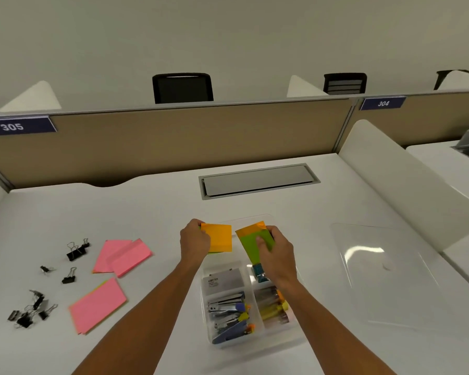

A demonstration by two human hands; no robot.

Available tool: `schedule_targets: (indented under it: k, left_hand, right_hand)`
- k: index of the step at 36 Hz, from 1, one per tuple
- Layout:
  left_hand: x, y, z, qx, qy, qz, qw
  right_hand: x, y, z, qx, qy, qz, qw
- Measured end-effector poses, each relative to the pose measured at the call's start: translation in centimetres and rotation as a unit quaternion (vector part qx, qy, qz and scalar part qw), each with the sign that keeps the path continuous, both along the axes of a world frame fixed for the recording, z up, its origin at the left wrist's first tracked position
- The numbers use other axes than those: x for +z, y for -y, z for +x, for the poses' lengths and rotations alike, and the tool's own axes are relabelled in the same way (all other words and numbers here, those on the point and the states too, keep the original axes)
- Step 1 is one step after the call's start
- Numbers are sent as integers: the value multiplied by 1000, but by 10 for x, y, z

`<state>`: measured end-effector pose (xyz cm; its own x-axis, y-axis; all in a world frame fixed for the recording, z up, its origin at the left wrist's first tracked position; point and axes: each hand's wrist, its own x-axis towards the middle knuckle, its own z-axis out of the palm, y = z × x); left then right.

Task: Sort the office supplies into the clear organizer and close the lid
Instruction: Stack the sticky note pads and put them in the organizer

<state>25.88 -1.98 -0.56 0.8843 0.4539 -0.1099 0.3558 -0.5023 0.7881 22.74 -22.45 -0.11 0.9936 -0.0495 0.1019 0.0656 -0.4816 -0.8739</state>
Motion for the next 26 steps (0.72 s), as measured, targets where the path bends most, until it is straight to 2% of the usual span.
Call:
schedule_targets:
  k: [10, 20, 26]
  left_hand:
    - [-22, 8, 4, -51, -44, 51, 996]
    - [-35, 6, -9, -125, 17, 137, 983]
    - [-31, 1, -15, -66, 54, 76, 994]
  right_hand:
    - [-4, 1, 16, 6, -12, -3, 1000]
    - [-2, -11, 43, 48, -43, -40, 997]
    - [0, -26, 59, 120, -37, -102, 987]
